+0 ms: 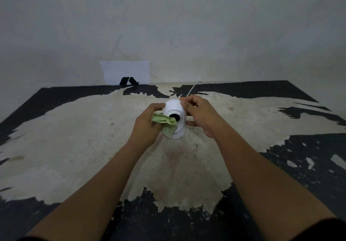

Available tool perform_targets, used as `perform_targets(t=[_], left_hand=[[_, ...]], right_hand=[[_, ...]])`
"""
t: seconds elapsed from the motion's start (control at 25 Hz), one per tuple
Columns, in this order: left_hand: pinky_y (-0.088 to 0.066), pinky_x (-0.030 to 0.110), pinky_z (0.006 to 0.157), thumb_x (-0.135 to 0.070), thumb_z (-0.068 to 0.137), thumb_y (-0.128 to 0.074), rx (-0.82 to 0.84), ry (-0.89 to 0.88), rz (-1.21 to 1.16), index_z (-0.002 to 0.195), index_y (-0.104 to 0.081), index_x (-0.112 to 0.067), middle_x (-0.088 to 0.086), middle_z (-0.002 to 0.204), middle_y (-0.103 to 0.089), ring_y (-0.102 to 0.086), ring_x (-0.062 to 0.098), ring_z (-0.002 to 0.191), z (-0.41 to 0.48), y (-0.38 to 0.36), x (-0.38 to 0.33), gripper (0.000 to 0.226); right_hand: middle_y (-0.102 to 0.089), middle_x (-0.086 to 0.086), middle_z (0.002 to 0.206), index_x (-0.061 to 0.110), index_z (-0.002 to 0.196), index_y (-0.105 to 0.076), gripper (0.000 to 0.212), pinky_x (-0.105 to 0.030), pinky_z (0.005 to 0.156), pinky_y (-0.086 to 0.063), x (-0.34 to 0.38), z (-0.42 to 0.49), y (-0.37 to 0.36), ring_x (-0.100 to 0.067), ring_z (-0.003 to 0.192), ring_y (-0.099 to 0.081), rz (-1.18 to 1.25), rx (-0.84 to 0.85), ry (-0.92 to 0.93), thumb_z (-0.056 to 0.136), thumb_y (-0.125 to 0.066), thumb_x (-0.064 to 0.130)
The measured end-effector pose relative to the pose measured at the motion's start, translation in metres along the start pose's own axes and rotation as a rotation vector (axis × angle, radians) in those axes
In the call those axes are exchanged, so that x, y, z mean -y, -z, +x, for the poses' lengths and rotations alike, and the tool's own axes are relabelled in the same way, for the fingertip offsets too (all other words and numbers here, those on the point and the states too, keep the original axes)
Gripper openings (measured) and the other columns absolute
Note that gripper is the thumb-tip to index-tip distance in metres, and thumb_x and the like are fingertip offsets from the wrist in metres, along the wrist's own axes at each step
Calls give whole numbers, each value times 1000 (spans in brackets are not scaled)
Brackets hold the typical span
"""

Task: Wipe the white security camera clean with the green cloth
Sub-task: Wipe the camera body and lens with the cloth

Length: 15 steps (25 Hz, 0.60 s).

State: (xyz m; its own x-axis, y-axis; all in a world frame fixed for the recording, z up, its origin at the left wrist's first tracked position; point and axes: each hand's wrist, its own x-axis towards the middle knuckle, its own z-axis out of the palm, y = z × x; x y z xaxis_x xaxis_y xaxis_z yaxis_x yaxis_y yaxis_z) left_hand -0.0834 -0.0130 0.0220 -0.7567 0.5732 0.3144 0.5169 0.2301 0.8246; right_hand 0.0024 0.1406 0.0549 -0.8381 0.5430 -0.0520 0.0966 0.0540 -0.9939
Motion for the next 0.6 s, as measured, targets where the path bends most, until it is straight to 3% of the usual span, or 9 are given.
perform_targets(t=[0.2,0.32,0.44,0.52,0.6], left_hand=[[-52,26,74,-20,69,-78,-18,15,-34,117,-44,-23,2,110,-58,-60,18,92,3,-15,-3,59],[-52,31,71,-24,66,-78,-48,63,-8,116,-39,-19,8,114,-51,-57,23,93,7,-25,-11,64],[-42,22,61,-19,68,-71,-87,84,-17,106,-40,-20,9,110,-49,-53,21,91,8,-28,-19,50],[-39,21,65,-12,71,-64,-103,65,-34,100,-45,-19,12,110,-50,-51,21,93,9,-24,-22,35],[-41,26,75,-14,74,-59,-104,13,-8,90,-52,-23,10,105,-53,-51,25,96,10,-17,-26,19]], right_hand=[[-62,2,112,22,106,-64,17,-29,64,-52,-2,0,-2,-18,103,-61,-15,-12,18,93,-55,28],[-63,4,105,22,105,-66,17,-28,70,-48,-3,0,-1,-17,98,-60,-47,-30,69,92,-56,27],[-65,4,101,23,105,-67,18,-27,72,-49,-3,-1,-1,-14,90,-60,-76,-33,76,92,-57,28],[-67,0,105,24,107,-68,23,-29,69,-54,1,-4,0,-15,89,-63,-61,-5,33,94,-53,34],[-68,0,110,26,109,-68,37,-34,79,-56,4,-8,7,-18,96,-65,-31,49,-13,90,-50,52]])
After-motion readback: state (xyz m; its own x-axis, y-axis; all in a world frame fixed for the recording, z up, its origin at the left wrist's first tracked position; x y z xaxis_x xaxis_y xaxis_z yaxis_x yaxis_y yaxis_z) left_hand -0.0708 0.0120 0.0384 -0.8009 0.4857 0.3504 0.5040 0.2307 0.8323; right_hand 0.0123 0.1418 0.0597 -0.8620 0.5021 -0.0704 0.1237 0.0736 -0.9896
